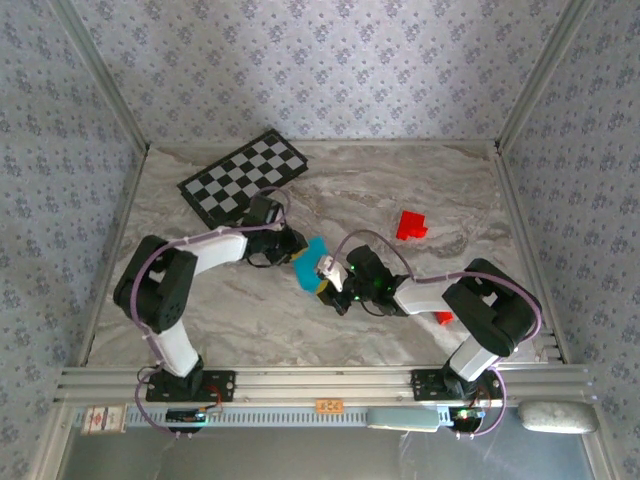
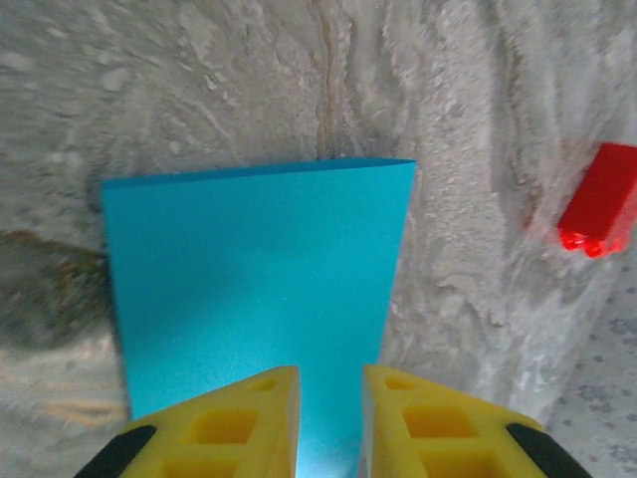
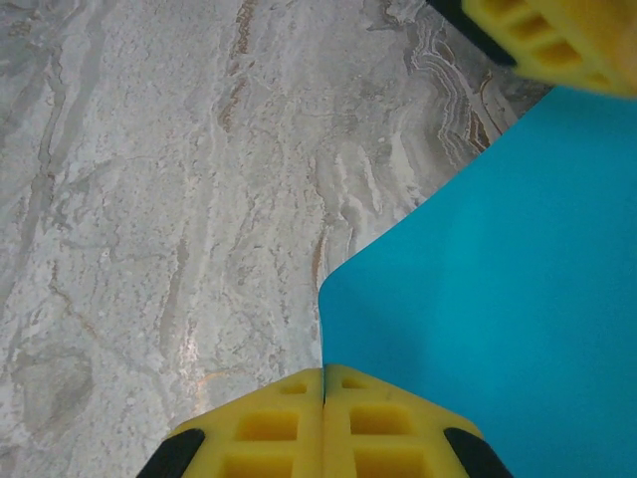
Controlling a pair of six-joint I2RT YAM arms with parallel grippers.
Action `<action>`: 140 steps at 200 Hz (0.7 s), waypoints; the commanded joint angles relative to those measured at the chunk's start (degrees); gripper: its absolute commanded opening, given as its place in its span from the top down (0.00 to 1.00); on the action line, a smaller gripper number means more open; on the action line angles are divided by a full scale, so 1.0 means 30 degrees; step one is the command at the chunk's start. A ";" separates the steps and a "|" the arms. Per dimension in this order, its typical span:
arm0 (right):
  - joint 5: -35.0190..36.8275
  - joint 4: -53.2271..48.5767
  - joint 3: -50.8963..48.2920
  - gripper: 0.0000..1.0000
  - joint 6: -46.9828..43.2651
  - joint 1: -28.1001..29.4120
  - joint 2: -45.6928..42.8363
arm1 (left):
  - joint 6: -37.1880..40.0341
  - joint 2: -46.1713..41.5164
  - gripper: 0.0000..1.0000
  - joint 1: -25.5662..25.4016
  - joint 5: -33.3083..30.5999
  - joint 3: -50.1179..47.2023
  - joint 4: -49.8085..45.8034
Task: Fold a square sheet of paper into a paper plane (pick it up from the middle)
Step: Third fold the triangle at the center of the table.
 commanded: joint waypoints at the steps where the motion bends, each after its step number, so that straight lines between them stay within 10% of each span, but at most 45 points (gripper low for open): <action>1: -0.0417 0.0477 -0.0205 0.97 0.0993 0.0141 -0.0004 | 0.1224 0.1163 0.79 -0.0423 0.0441 0.1354 -0.1114; 140: 0.5255 -0.0548 0.0350 0.96 0.4515 0.0123 -0.0098 | 0.3552 0.4912 0.88 -0.1293 -0.1808 0.4328 -0.5857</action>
